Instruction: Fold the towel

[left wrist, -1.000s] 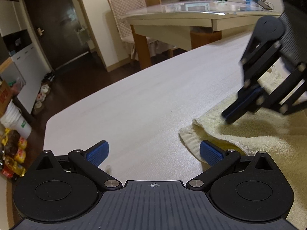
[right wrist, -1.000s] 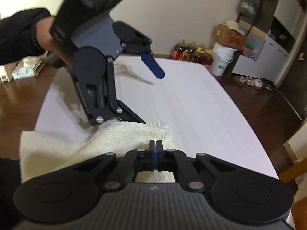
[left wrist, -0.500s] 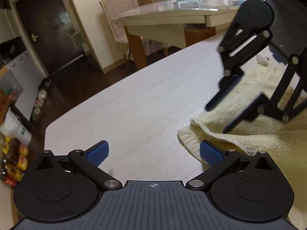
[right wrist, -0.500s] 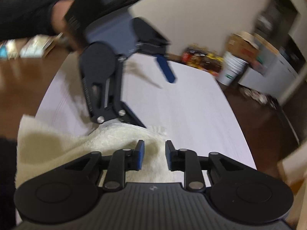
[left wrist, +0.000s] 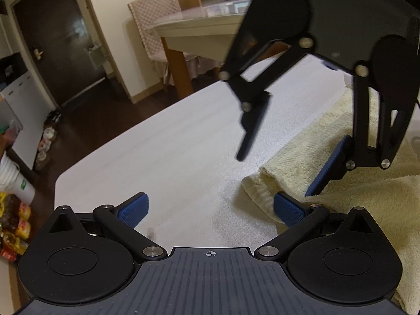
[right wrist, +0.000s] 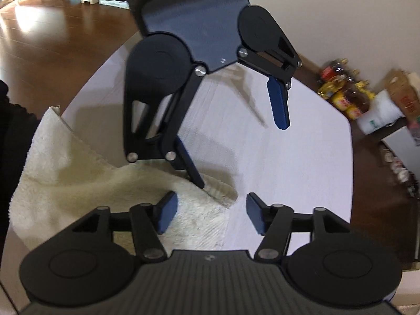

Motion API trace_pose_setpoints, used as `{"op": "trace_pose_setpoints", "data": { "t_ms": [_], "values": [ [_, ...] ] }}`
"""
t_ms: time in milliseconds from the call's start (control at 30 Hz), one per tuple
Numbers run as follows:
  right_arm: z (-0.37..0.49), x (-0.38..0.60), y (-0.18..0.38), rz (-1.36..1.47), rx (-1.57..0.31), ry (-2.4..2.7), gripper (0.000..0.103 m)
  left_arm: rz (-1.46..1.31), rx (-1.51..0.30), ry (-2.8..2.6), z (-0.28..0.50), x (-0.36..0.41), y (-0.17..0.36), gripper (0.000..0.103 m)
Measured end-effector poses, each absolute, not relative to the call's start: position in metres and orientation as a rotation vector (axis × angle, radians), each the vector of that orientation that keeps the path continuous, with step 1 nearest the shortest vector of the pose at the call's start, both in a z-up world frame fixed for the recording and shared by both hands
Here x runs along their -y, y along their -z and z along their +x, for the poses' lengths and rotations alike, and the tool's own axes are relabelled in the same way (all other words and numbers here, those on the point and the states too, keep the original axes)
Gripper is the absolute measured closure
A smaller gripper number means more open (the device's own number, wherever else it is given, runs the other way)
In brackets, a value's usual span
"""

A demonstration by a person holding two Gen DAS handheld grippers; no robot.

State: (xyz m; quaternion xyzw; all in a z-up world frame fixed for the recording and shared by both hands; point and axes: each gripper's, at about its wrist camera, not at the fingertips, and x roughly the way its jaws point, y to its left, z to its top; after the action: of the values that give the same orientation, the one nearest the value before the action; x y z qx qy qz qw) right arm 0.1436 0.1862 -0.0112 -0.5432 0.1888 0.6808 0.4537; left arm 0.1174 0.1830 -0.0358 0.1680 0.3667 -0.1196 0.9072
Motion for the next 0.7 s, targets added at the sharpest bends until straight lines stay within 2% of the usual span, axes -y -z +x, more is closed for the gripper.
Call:
{"op": "trace_pose_setpoints", "data": {
  "t_ms": [100,167,233,300,333,433,700],
  "values": [
    [0.152,-0.19,0.012,-1.319,-0.51,-1.691,0.038,0.332,-0.755,0.25,0.113,-0.186,0.036,0.0],
    [0.158,-0.187,0.012,-1.269,-0.553,-1.704,0.048,0.326,-0.753,0.252,0.113,-0.187,0.037,0.0],
    [0.162,-0.183,0.014,-1.226,-0.592,-1.715,0.066,0.319,-0.753,0.254,0.113,-0.188,0.037,0.0],
    [0.163,-0.178,0.013,-1.196,-0.614,-1.74,0.08,0.314,-0.752,0.252,0.111,-0.188,0.037,0.0],
    [0.161,-0.175,0.013,-1.185,-0.604,-1.738,0.083,0.311,-0.752,0.25,0.111,-0.188,0.037,0.0],
    [0.149,-0.16,0.013,-1.181,-0.528,-1.675,0.09,0.296,-0.752,0.24,0.109,-0.189,0.038,0.0],
    [0.12,-0.094,-0.007,-1.096,-0.4,-1.481,0.092,0.332,-0.756,0.217,0.107,-0.182,0.035,0.0]
  ]
}}
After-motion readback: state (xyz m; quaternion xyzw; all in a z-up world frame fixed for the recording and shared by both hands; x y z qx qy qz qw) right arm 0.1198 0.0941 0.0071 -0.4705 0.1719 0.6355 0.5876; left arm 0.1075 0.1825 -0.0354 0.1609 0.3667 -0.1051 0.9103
